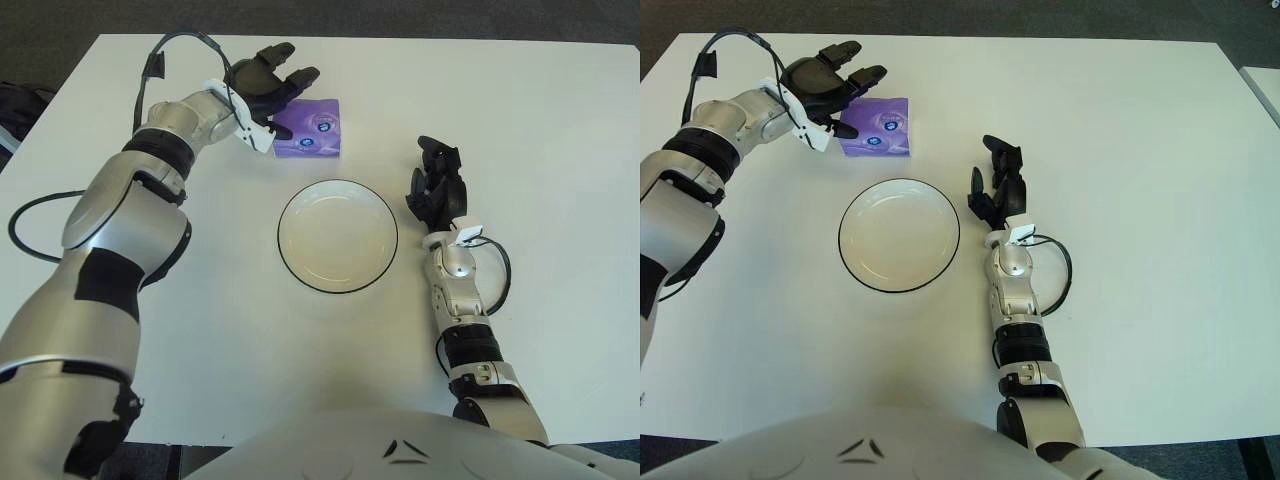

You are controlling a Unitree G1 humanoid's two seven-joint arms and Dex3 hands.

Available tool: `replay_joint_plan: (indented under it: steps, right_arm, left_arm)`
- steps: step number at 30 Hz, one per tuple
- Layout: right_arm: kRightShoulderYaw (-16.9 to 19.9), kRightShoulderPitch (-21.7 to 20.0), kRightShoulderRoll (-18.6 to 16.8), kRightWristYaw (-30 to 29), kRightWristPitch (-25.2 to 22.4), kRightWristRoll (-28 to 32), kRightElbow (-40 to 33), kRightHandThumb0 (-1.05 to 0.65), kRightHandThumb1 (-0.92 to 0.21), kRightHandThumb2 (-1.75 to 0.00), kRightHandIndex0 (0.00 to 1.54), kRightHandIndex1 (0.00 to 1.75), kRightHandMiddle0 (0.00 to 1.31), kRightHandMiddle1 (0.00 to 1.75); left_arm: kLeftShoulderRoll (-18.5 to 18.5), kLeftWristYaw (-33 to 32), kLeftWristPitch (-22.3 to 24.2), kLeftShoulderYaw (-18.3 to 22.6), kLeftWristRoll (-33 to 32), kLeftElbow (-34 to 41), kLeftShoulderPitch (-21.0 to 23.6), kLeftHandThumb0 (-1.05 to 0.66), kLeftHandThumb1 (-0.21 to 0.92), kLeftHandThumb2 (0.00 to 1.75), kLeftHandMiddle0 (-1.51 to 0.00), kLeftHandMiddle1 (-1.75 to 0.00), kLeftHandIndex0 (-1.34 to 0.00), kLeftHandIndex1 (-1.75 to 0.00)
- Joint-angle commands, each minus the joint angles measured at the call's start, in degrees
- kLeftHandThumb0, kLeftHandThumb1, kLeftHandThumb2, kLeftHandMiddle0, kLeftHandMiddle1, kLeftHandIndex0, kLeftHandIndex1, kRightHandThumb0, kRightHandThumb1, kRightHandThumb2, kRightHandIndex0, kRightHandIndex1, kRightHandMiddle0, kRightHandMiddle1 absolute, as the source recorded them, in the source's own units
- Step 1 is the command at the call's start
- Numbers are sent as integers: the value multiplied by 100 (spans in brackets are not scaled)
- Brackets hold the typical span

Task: Put the tissue paper into the plate.

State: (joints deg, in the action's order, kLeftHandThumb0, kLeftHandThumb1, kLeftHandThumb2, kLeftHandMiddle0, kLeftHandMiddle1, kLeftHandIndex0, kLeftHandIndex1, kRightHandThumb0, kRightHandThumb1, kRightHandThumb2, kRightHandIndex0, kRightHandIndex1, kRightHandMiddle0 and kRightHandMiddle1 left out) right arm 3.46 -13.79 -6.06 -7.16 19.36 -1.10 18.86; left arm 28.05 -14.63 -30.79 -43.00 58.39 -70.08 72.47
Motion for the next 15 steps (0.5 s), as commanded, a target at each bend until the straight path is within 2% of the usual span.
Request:
replay_joint_plan:
  steps: [1, 15]
  right_arm:
    - [39, 500, -13, -62, -472, 37, 284, -57, -86, -65, 30, 26, 0, 97]
    - [21, 504, -18, -98, -530, 21, 260, -56, -86, -65, 30, 26, 0, 96]
  left_arm:
    - [60, 61, 65, -68, 26, 28, -137, -105, 92, 87, -4, -1, 0, -25]
    - [39, -50, 53, -245, 107, -34, -254, -105, 92, 88, -4, 0, 0, -18]
